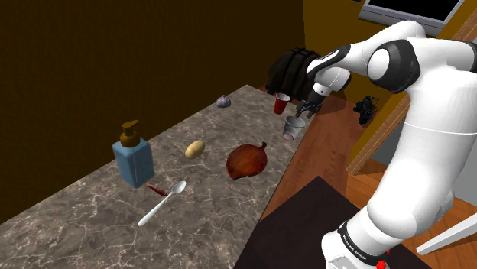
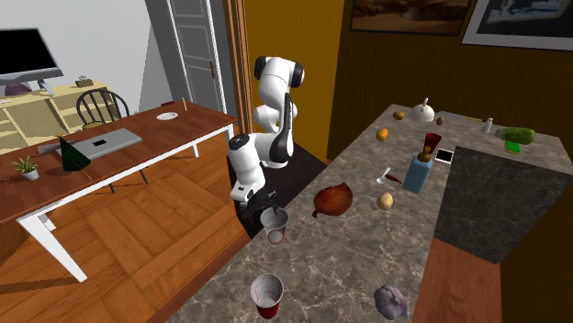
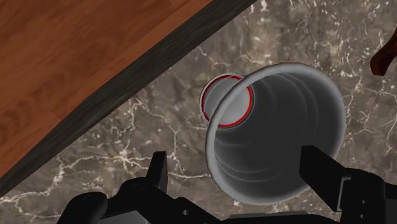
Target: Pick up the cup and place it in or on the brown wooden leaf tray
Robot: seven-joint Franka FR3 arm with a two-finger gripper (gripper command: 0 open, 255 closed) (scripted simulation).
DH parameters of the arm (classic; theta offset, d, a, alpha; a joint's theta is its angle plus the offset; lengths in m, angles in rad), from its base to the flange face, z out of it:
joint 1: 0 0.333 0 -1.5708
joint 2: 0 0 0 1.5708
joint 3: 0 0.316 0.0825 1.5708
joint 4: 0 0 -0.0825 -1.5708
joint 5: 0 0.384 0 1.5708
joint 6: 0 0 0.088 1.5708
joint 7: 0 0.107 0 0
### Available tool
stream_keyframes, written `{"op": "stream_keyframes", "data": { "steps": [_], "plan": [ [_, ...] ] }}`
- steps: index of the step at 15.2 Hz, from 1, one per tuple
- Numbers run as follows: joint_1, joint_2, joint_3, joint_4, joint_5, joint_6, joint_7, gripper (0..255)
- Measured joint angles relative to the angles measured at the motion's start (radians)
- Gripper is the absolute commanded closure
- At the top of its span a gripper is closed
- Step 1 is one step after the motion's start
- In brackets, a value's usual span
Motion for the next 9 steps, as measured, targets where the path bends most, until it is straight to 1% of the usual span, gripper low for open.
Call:
{"op": "stream_keyframes", "data": {
  "steps": [4,9],
  "plan": [
    [-0.016,0.05,0.017,0.007,0.035,0.032,-0.026,0],
    [-0.022,0.087,0.034,0.003,0.063,0.068,-0.042,0]
  ]
}}
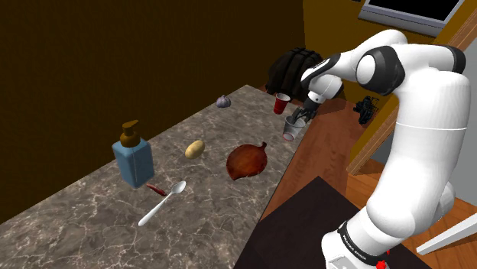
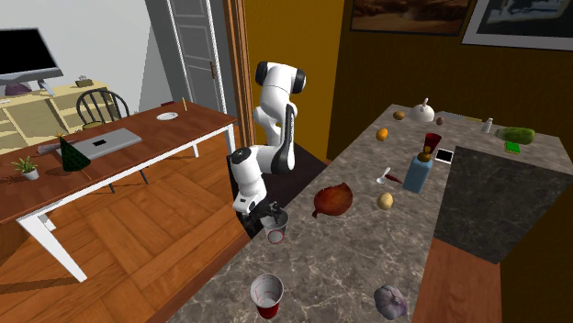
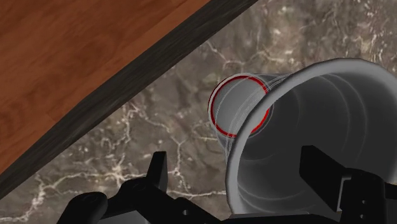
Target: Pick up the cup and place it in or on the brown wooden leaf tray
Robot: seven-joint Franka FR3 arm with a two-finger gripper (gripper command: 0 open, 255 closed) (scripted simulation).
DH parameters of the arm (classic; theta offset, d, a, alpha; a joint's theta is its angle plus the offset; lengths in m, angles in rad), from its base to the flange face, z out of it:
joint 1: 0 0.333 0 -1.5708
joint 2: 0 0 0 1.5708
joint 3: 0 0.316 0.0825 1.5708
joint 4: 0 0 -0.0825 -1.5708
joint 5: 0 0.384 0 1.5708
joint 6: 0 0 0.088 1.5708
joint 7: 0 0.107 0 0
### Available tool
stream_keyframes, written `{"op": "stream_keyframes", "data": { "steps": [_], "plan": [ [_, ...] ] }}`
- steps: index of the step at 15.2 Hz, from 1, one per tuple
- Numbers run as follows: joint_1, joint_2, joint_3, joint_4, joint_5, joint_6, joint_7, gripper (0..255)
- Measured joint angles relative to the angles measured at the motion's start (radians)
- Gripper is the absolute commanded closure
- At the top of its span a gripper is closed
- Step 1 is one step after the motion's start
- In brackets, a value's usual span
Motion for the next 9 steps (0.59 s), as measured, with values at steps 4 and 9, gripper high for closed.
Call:
{"op": "stream_keyframes", "data": {
  "steps": [4,9],
  "plan": [
    [0.0,0.001,0.001,-0.003,0.002,0.004,-0.001,0],
    [0.001,0.001,0.001,-0.003,0.002,0.005,-0.001,255]
  ]
}}
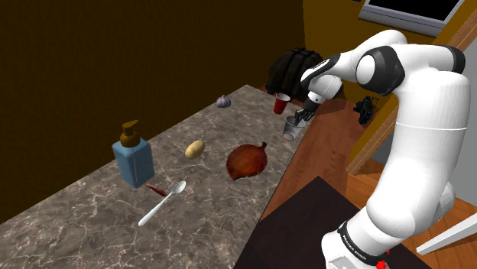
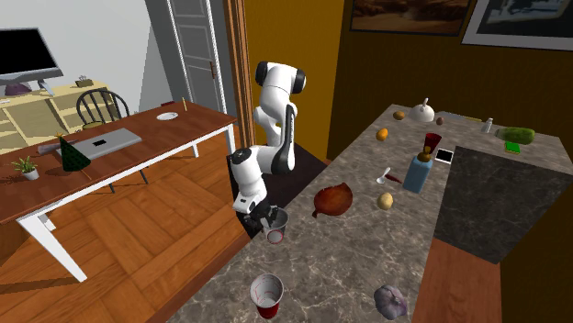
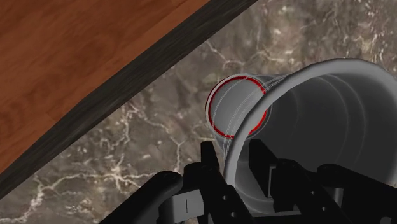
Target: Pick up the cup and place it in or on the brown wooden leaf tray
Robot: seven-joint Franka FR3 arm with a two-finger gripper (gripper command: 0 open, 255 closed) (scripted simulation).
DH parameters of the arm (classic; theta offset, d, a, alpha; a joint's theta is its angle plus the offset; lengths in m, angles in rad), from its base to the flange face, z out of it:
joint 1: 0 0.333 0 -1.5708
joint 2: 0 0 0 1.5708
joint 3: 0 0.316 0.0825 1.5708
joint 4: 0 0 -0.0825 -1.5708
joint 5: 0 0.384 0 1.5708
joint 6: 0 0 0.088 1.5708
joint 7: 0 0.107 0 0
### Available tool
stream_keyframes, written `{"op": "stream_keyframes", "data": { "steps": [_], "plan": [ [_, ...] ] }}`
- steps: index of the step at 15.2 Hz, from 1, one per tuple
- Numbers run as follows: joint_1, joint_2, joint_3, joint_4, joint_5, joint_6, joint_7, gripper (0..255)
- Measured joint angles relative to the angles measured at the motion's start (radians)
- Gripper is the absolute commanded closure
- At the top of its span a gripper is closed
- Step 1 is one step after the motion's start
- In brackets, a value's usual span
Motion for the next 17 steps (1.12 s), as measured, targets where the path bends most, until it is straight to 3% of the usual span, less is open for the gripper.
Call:
{"op": "stream_keyframes", "data": {
  "steps": [8,17],
  "plan": [
    [0.001,-0.005,-0.002,0.0,-0.004,-0.004,0.003,255],
    [0.021,-0.074,-0.031,0.019,-0.058,-0.08,0.049,255]
  ]
}}
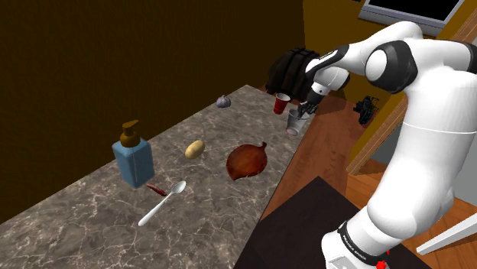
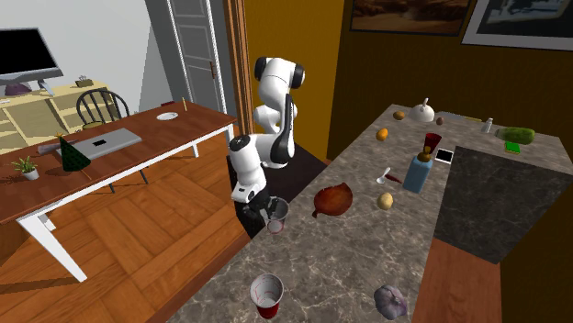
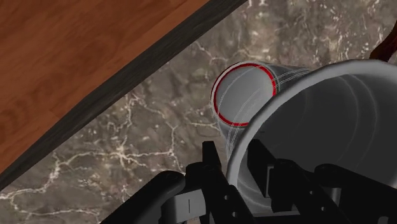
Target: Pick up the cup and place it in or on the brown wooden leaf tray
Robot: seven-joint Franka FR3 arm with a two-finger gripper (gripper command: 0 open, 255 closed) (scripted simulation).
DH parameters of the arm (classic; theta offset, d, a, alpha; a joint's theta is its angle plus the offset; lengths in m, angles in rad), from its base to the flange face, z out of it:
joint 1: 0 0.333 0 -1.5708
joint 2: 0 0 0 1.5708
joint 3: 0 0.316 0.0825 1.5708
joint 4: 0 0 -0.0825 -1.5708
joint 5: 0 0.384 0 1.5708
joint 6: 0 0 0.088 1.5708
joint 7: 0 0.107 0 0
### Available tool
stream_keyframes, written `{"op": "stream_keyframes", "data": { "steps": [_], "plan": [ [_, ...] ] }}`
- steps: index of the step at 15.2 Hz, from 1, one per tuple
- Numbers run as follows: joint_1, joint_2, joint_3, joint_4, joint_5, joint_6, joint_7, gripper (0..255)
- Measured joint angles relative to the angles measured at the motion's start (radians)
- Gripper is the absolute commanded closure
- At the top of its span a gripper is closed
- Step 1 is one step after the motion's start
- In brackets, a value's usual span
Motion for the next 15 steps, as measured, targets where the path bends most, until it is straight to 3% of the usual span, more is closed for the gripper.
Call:
{"op": "stream_keyframes", "data": {
  "steps": [10,15],
  "plan": [
    [0.015,-0.067,-0.024,0.043,-0.055,-0.095,0.048,255],
    [0.101,-0.19,-0.018,-0.094,-0.116,-0.043,0.146,255]
  ]
}}
